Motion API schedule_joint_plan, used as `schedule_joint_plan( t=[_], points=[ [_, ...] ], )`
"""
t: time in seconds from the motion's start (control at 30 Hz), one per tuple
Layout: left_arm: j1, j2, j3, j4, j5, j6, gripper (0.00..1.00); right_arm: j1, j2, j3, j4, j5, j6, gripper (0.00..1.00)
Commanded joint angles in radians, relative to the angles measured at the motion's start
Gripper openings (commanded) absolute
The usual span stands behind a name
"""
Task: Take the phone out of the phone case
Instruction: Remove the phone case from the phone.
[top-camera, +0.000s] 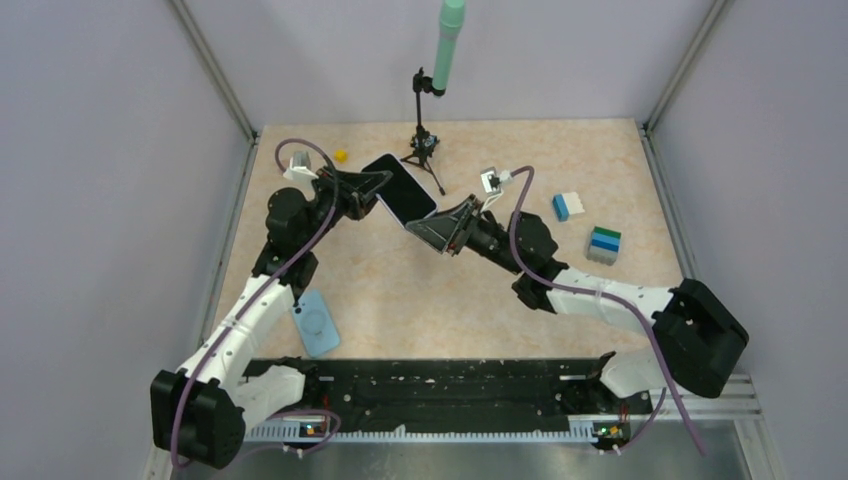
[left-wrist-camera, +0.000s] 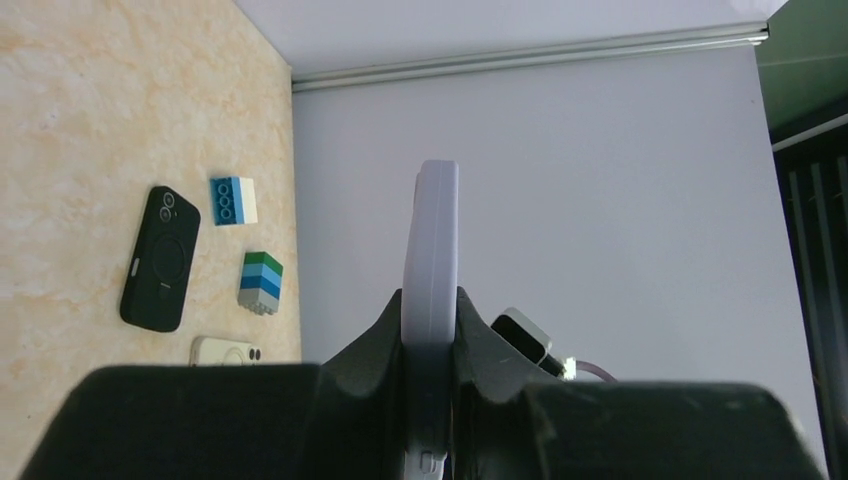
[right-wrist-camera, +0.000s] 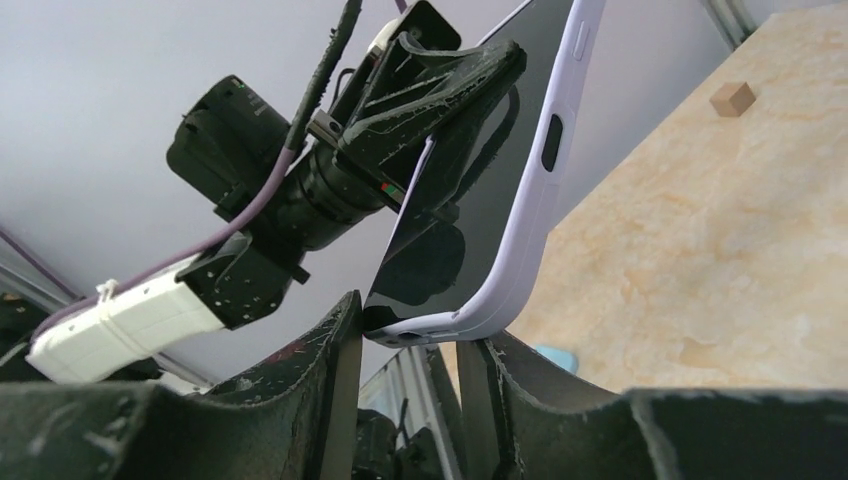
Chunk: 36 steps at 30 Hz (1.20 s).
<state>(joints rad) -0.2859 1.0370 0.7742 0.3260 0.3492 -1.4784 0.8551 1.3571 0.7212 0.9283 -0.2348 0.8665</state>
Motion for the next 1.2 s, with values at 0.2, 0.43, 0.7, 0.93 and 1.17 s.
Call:
schedule_joint_plan(
  t=[0.2,0.43,0.7,0.93,1.17],
  points=[
    [-0.019,0.031,0.122,-0.041,0.082,0.044,0.00,0.013,0.020,0.027,-0.132,-0.055,-0.407,0.36],
    [-0.025,0.014,0.162,-0.160,0.017,0.085,0.00,0.011,-0.040,-0.002,-0.222,0.034,-0.477,0.36],
    [-0.027,0.027,0.141,-0.069,0.017,0.128,0.00,-0.088,-0.199,-0.034,-0.329,-0.169,-0.253,0.73],
    [-0.027,0.037,0.144,-0.043,0.105,0.195,0.00,-0.146,-0.333,-0.081,-0.394,-0.230,-0.110,0.74],
    [-0.025,0.047,0.192,-0.046,0.230,0.289,0.00,-0.146,-0.296,-0.087,-0.363,-0.047,0.127,0.68]
  ],
)
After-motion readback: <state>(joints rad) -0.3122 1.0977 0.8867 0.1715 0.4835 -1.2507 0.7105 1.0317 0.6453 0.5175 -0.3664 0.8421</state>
